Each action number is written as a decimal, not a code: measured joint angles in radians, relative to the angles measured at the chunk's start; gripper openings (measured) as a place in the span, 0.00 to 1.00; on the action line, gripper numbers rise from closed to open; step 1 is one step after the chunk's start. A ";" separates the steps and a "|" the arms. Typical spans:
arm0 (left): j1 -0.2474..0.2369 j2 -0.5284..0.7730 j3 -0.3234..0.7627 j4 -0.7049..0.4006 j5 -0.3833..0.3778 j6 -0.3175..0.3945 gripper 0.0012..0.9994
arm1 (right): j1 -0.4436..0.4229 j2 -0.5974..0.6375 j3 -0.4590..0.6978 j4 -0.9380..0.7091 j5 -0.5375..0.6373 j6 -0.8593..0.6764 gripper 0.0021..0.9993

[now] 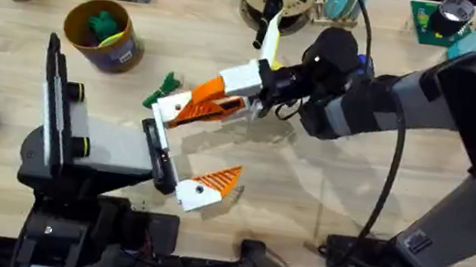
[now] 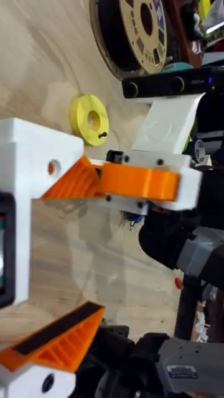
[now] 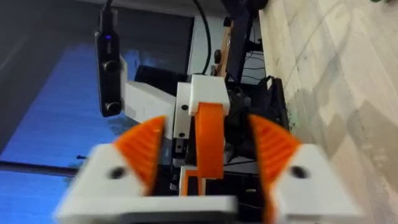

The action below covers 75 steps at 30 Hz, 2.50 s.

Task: Pick up the gripper from the table and insert it into the empty holder that is missing its gripper. Then pick up a screw, insert it into the mounting hole, and use the screwdriver to tighten it. Finally, clean up the table by picking up the vegetable and placing it into the bucket.

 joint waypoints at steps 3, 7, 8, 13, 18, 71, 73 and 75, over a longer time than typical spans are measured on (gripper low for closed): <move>0.000 0.000 0.000 -0.001 0.002 0.000 0.99 | 0.002 0.000 0.000 0.001 0.000 0.000 0.99; 0.000 0.000 0.000 -0.001 0.002 0.000 0.99 | 0.002 0.000 0.000 0.000 0.000 0.000 1.00; 0.000 0.000 0.000 -0.001 0.003 0.000 0.99 | 0.002 0.000 0.000 0.000 0.000 0.001 1.00; 0.000 0.000 0.000 -0.001 0.005 0.000 0.99 | -0.006 0.000 0.001 0.000 -0.005 0.001 1.00; 0.000 0.000 0.000 -0.001 0.005 0.000 0.99 | -0.047 -0.001 0.001 0.000 -0.024 0.001 1.00; 0.000 0.000 0.000 -0.001 0.005 0.000 0.99 | -0.308 -0.634 0.527 -2.527 1.102 -1.578 1.00; 0.000 0.000 0.000 -0.001 0.005 0.000 0.99 | -0.308 -0.634 0.527 -2.526 1.108 -1.579 1.00; 0.000 0.000 0.000 -0.001 0.005 0.000 0.99 | -0.308 -0.633 0.527 -2.520 1.113 -1.579 1.00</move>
